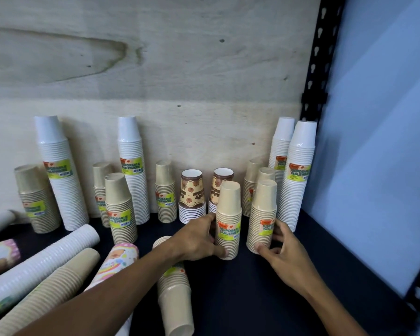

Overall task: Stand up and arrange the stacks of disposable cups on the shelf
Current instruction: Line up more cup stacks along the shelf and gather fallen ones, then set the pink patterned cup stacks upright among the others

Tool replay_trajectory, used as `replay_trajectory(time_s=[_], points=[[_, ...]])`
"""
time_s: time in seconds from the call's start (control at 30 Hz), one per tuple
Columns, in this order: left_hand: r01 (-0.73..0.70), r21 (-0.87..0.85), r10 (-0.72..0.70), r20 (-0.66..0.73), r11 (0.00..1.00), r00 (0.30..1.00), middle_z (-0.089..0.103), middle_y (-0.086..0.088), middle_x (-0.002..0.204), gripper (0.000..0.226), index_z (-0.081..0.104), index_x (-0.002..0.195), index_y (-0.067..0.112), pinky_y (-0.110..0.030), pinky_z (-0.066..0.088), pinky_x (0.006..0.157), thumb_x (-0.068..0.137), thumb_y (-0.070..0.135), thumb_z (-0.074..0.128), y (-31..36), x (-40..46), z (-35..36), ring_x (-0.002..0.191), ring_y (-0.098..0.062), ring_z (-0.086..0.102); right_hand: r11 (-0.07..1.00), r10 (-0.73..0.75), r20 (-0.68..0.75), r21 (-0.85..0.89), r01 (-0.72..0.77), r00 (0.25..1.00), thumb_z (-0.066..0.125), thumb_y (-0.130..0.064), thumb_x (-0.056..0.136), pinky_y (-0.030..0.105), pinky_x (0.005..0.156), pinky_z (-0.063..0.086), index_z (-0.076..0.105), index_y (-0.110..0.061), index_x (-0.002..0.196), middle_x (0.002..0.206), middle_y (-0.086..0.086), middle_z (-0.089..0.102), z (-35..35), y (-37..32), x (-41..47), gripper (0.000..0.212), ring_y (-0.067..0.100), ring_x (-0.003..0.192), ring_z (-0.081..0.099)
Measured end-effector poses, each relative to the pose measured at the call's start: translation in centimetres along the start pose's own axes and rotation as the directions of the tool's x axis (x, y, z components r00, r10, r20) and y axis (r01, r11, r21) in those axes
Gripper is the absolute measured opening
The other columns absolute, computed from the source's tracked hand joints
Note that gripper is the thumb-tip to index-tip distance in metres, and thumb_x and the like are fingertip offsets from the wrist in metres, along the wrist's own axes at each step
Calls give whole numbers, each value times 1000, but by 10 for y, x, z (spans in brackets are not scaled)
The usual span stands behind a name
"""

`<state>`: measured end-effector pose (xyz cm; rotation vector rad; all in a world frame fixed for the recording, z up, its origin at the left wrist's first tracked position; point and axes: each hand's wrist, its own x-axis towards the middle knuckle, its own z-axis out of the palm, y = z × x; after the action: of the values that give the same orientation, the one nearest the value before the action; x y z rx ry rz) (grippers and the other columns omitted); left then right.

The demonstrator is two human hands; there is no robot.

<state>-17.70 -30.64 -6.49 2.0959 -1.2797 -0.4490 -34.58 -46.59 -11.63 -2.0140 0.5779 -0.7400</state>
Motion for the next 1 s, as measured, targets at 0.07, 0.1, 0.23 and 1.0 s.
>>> replay_trajectory(time_s=[0.07, 0.1, 0.23, 1.0], points=[[1, -4, -1, -9, 1000, 1000, 68, 8, 110, 71, 50, 129, 24, -26, 57, 83, 69, 29, 87, 2, 0, 1, 89, -13, 67, 1000, 6, -6, -14, -6, 1000, 76, -21, 84, 23, 78, 55, 39, -31, 146, 123, -19, 59, 1, 2, 0, 73, -1, 96, 63], [0, -12, 0, -11, 1000, 1000, 68, 9, 108, 70, 50, 129, 25, -24, 56, 81, 70, 28, 87, 3, 0, 2, 86, -12, 66, 1000, 12, -11, -20, -12, 1000, 75, -21, 85, 21, 77, 54, 38, -31, 147, 123, -18, 59, 1, 2, 0, 73, -1, 95, 63], [-4, -40, 3, -25, 999, 1000, 67, 10, 108, 69, 50, 129, 25, -22, 56, 78, 71, 27, 86, 8, -1, 5, 80, -9, 66, 999, 16, -26, -32, -17, 1000, 75, -21, 85, 17, 75, 51, 38, -29, 147, 126, -15, 59, 0, 2, 1, 73, -3, 97, 62], [379, 505, -293, -244, 775, 924, 62, 0, 120, 62, 57, 124, 20, -34, 47, 95, 80, 62, 65, -1, -120, -90, 111, -20, 58, 869, -479, -80, -180, 460, 874, 69, -30, 86, 18, 64, 41, 46, -28, 88, 88, -16, 47, 49, -73, -65, 23, 4, 83, 50]])
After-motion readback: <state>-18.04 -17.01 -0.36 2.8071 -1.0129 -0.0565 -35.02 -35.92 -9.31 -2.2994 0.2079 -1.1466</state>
